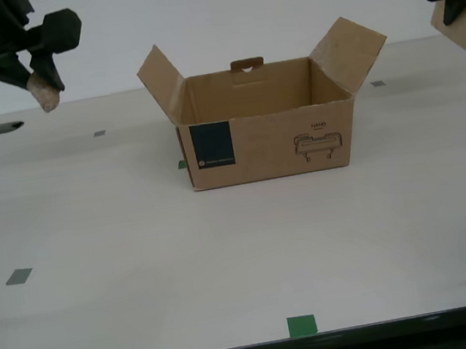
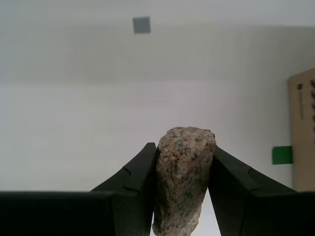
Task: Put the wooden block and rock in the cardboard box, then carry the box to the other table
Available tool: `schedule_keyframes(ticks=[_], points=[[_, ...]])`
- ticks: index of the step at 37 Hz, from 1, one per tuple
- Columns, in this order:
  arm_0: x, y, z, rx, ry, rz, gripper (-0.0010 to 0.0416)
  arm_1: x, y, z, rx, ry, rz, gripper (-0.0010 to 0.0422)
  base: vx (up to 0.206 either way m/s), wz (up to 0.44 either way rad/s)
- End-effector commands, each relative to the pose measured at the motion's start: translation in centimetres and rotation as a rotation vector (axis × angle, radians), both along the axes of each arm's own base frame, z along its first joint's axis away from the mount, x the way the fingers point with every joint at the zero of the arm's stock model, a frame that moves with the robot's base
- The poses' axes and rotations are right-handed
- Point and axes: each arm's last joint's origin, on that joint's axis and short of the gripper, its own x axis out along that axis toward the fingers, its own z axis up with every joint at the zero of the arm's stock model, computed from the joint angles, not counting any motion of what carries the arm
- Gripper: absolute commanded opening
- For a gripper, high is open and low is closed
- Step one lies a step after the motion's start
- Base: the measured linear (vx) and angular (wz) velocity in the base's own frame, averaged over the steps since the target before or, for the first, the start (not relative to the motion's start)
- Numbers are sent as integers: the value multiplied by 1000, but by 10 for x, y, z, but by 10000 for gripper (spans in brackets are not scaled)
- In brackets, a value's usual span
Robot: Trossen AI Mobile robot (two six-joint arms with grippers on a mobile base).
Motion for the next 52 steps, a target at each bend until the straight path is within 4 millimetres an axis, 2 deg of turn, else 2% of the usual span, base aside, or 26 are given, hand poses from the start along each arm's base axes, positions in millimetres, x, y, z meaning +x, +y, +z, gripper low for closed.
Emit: schedule_keyframes(ticks=[1,8,18,25,36,44,52], points=[[-5,2,16,-4,-43,-1,-1,4,-7,14,-5,-40,-24,-1,0,0],[-16,8,44,-15,-115,10,-1,7,-21,34,-4,-88,-76,-1,0,0],[-32,22,79,-11,-224,49,-1,9,-52,61,-1,-180,-226,-1,0,0],[-41,31,97,183,-294,141,-1,7,-74,75,-89,-240,-356,-1,0,0],[-46,44,105,365,-320,274,-1,1,-107,84,-116,-324,-466,-1,0,0],[-46,53,106,436,-322,339,-1,-6,-132,88,-210,-379,-626,-1,0,0],[-48,64,109,566,-329,472,-1,-12,-149,91,-179,-446,-736,-1,0,0]])
